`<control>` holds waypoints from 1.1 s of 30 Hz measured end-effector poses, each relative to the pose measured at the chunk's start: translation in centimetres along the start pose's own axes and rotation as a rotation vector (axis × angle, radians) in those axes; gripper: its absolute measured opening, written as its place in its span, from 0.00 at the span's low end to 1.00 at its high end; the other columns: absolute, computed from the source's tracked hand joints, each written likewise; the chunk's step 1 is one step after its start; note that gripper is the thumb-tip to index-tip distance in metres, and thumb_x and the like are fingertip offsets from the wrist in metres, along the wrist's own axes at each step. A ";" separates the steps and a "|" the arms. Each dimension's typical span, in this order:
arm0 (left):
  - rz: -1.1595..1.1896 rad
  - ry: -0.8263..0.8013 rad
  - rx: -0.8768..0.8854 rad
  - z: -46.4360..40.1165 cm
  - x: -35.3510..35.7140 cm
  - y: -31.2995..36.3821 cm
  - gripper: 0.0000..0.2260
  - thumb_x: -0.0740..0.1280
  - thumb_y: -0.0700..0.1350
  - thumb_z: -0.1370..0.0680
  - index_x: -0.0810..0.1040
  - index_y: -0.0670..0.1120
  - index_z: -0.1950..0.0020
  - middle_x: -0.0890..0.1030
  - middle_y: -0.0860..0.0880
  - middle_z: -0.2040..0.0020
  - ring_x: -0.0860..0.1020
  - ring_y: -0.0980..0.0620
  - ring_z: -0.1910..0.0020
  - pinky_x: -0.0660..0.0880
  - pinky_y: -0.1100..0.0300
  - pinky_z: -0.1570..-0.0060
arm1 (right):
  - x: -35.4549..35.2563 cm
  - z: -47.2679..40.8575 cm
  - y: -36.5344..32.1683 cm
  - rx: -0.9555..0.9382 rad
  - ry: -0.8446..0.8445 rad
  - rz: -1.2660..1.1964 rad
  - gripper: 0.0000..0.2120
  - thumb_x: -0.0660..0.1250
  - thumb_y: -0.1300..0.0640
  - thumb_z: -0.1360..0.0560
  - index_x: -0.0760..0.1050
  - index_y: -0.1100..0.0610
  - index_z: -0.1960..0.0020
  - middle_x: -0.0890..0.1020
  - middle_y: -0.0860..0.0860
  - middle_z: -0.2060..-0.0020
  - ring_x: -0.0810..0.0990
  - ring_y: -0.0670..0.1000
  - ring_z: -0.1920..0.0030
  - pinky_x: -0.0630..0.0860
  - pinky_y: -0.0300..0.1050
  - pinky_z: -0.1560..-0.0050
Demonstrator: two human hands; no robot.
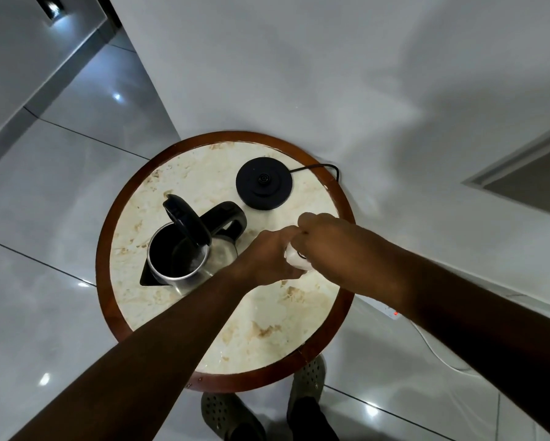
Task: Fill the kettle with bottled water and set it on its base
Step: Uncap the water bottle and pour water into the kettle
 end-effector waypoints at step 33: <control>0.454 0.181 -0.142 4.1 0.8 -0.8 0.24 0.77 0.62 0.38 0.77 0.63 0.44 0.82 0.62 0.46 0.80 0.59 0.45 0.80 0.61 0.52 | 16.5 1.5 6.2 0.475 0.562 -1.024 0.39 0.75 0.41 0.41 0.65 0.45 0.34 0.75 0.41 0.41 0.75 0.42 0.40 0.77 0.42 0.42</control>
Point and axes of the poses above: each hand's wrist, its own z-axis away from the middle knuckle, its own x-axis out of the palm, y = z × x, the point moved 10 cm from there along -z, towards the middle knuckle
